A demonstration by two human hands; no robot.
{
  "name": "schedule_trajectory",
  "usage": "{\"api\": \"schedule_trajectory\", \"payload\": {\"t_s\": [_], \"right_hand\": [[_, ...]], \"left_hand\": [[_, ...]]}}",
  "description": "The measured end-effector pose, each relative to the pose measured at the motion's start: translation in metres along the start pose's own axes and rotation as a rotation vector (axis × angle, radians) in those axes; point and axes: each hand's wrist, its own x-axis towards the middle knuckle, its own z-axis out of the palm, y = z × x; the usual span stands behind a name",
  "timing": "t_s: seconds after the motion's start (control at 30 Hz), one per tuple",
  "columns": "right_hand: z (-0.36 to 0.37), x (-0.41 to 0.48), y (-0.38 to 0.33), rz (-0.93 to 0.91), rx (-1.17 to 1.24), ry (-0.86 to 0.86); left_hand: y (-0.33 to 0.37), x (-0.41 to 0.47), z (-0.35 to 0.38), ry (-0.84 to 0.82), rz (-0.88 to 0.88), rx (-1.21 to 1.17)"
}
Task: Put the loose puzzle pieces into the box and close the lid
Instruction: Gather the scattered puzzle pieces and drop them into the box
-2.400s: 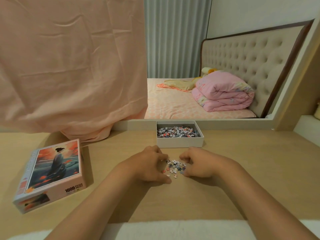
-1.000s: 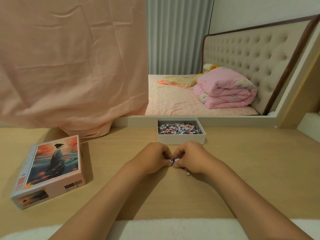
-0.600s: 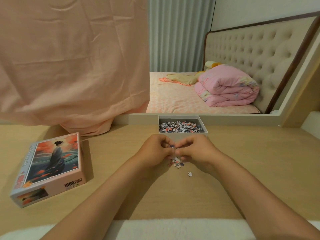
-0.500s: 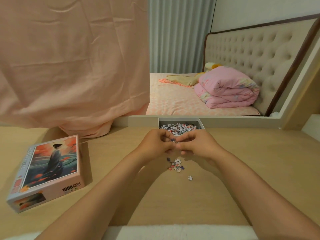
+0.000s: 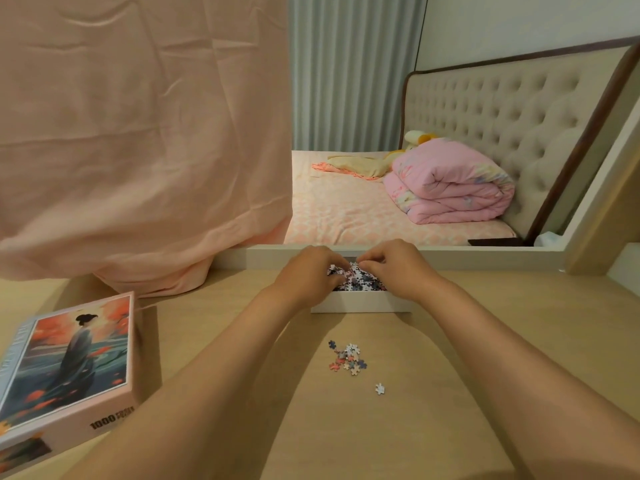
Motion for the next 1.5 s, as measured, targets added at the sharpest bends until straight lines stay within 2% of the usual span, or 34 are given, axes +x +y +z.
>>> {"api": "schedule_trajectory", "payload": {"t_s": [0.1, 0.17, 0.27, 0.37, 0.5, 0.57, 0.67, 0.83, 0.93, 1.03, 1.2, 1.5], "right_hand": [[-0.004, -0.008, -0.002, -0.035, -0.007, 0.023], [-0.008, -0.021, -0.008, -0.059, 0.022, 0.022], [-0.014, -0.049, -0.017, -0.055, 0.089, -0.171], [-0.015, -0.074, -0.02, 0.008, -0.035, -0.422], [-0.006, -0.095, -0.015, 0.067, -0.147, -0.531], [0.0, -0.1, -0.011, 0.065, -0.139, -0.526], [0.008, -0.1, -0.008, 0.028, -0.132, -0.424], [0.022, -0.099, -0.006, -0.041, -0.091, -0.252], [0.02, -0.098, -0.001, -0.022, -0.043, -0.272], [0.023, -0.099, 0.0, -0.074, -0.132, -0.349], [0.033, -0.097, -0.007, -0.108, -0.093, -0.353], [0.038, -0.1, -0.014, -0.025, -0.031, -0.262]], "left_hand": [[0.005, -0.011, -0.003, 0.129, 0.047, -0.044], [0.013, -0.024, -0.007, 0.154, 0.079, -0.103], [0.021, -0.046, -0.004, -0.037, 0.114, -0.068], [0.019, -0.064, 0.009, -0.232, 0.089, 0.079], [0.018, -0.08, 0.018, -0.283, 0.088, 0.079], [0.022, -0.084, 0.019, -0.267, 0.116, 0.045], [0.027, -0.086, 0.021, -0.259, 0.152, 0.001], [0.025, -0.091, 0.009, -0.231, 0.073, -0.005], [0.018, -0.097, -0.003, -0.305, 0.021, 0.067], [0.014, -0.099, -0.006, -0.358, 0.022, 0.129], [0.022, -0.094, 0.0, -0.299, 0.109, 0.102], [0.019, -0.095, 0.005, -0.221, 0.033, -0.016]]}}
